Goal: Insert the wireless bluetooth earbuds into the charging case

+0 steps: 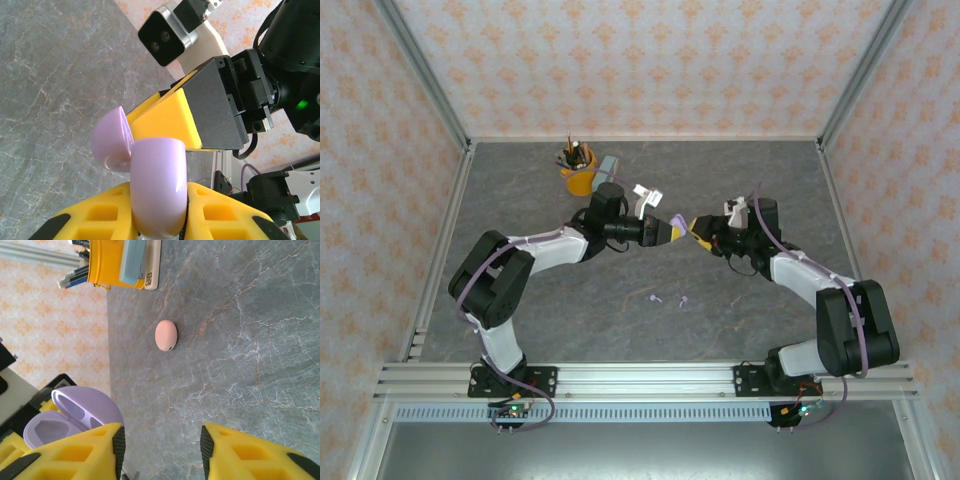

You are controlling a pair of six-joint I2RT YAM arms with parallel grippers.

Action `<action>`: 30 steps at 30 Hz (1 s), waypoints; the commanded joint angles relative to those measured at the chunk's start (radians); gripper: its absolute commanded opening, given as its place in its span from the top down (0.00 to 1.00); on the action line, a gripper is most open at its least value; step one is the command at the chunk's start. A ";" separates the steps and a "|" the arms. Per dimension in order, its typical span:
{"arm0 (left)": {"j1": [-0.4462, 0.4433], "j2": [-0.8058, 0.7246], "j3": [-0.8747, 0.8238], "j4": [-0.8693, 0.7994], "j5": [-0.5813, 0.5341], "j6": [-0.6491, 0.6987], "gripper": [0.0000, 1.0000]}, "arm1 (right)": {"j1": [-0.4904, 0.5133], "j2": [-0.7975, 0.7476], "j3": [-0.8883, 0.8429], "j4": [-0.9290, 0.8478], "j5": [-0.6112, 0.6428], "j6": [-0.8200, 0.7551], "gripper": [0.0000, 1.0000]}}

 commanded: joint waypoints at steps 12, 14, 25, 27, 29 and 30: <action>-0.004 -0.049 0.087 -0.108 0.106 0.085 0.78 | 0.000 -0.033 0.073 -0.146 -0.084 -0.238 0.59; -0.004 -0.047 0.093 -0.127 0.110 0.097 0.78 | -0.004 -0.047 0.075 -0.164 -0.086 -0.252 0.60; -0.005 -0.041 0.103 -0.164 0.130 0.118 0.79 | -0.080 -0.107 0.057 -0.157 -0.153 -0.249 0.59; -0.005 -0.040 0.107 -0.169 0.134 0.120 0.79 | -0.082 -0.103 0.056 -0.142 -0.165 -0.245 0.59; -0.005 -0.039 0.109 -0.171 0.135 0.121 0.79 | -0.081 -0.098 0.055 -0.123 -0.182 -0.237 0.59; -0.005 -0.039 0.110 -0.172 0.135 0.121 0.79 | -0.081 -0.098 0.055 -0.117 -0.187 -0.235 0.59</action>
